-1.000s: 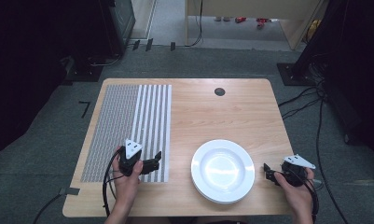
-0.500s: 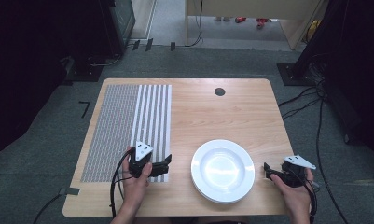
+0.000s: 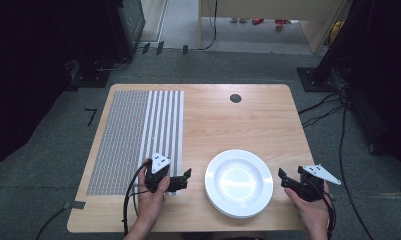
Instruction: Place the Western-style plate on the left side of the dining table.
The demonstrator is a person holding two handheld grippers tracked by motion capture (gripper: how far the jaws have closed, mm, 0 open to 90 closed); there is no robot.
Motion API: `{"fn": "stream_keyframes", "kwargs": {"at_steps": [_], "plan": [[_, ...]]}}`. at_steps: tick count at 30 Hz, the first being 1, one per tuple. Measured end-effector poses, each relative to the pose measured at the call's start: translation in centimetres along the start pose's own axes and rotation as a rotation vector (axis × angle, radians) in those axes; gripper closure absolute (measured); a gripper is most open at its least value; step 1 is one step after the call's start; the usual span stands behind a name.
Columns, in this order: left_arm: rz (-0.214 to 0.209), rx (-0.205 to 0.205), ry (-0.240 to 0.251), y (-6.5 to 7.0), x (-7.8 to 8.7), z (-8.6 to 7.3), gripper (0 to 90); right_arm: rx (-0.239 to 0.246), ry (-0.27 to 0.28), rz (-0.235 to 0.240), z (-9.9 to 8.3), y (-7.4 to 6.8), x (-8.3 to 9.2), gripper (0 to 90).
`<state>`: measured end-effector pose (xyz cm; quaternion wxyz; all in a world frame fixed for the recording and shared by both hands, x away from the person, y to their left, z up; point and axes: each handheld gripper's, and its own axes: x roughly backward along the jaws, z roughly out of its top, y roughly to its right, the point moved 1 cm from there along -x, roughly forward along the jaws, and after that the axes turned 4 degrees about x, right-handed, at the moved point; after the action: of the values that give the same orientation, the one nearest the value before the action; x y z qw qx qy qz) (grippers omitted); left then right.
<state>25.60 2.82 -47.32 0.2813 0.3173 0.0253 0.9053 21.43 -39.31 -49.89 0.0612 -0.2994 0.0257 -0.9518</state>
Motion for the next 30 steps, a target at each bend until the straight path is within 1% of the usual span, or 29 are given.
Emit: {"fn": "stream_keyframes", "kwargs": {"at_steps": [1,2,3,4,5,6,7,9,11,12,13,15,16,17,18,20,21,22,23,25,26,29,30], "plan": [[0.000,0.000,0.000,0.0,0.0,0.0,9.8,0.000,0.000,0.000,0.0,0.0,0.0,26.6],[-0.009,-0.003,-0.005,0.2,-0.1,0.0,9.8,0.012,0.018,0.014,0.2,-0.6,0.3,33.1],[-0.009,-0.003,-0.005,0.2,-0.1,0.0,9.8,0.012,0.018,0.014,0.2,-0.6,0.3,33.1],[-0.011,-0.002,-0.007,0.3,-0.1,-0.1,9.8,0.018,0.033,0.040,0.3,-1.1,0.6,41.0],[-0.016,0.000,-0.009,0.4,-0.1,-0.1,9.8,0.017,0.037,0.050,0.4,-1.4,0.7,43.6],[-0.016,0.000,-0.009,0.4,-0.1,-0.1,9.8,0.017,0.037,0.050,0.4,-1.4,0.7,43.6],[-0.020,0.005,-0.013,0.6,-0.2,-0.2,9.8,0.001,0.046,0.072,0.5,-1.9,0.9,48.5],[-0.023,0.005,-0.018,0.7,-0.3,-0.2,9.8,-0.010,0.055,0.099,0.6,-2.3,1.1,51.9],[-0.028,0.009,-0.019,0.9,-0.4,-0.2,9.8,-0.004,0.061,0.110,0.6,-2.8,1.2,54.7],[-0.028,0.009,-0.019,0.9,-0.4,-0.2,9.8,-0.004,0.061,0.110,0.6,-2.8,1.2,54.7],[-0.029,0.011,-0.018,0.9,-0.4,-0.3,9.8,-0.007,0.060,0.120,0.7,-3.0,1.3,57.6],[-0.036,0.020,-0.018,1.1,-0.5,-0.3,9.8,-0.022,0.053,0.152,0.8,-3.6,1.4,61.4],[-0.039,0.024,-0.017,1.1,-0.5,-0.3,9.8,-0.022,0.052,0.158,0.8,-3.7,1.4,61.6],[-0.060,0.043,-0.014,1.2,-0.5,-0.4,9.8,-0.022,0.048,0.165,0.7,-3.9,1.4,61.4],[-0.060,0.043,-0.014,1.2,-0.5,-0.4,9.8,-0.021,0.046,0.171,0.7,-4.0,1.3,61.2],[-0.086,0.055,-0.019,1.5,-0.6,-0.5,9.8,-0.017,0.035,0.179,0.7,-4.3,1.3,62.2],[-0.086,0.055,-0.019,1.5,-0.6,-0.5,9.9,-0.015,0.030,0.189,0.7,-4.4,1.3,62.8],[-0.089,0.054,-0.019,1.7,-0.7,-0.5,9.9,-0.015,0.030,0.189,0.7,-4.4,1.3,62.8],[-0.088,0.053,-0.018,2.1,-0.7,-0.6,13.3,-0.012,0.022,0.202,0.7,-4.6,1.2,63.6],[-0.091,0.052,-0.020,2.3,-0.8,-0.7,14.0,-0.013,0.018,0.214,0.6,-4.8,1.2,64.2],[-0.108,0.054,-0.025,2.6,-0.9,-0.8,14.3,-0.009,0.017,0.219,0.6,-4.8,1.1,64.4],[-0.129,0.056,-0.031,3.0,-1.0,-1.0,15.3,-0.009,0.007,0.234,0.5,-5.0,1.0,66.2],[-0.138,0.058,-0.034,3.1,-1.1,-1.0,15.5,-0.019,0.003,0.240,0.4,-5.1,1.0,67.4]]}}
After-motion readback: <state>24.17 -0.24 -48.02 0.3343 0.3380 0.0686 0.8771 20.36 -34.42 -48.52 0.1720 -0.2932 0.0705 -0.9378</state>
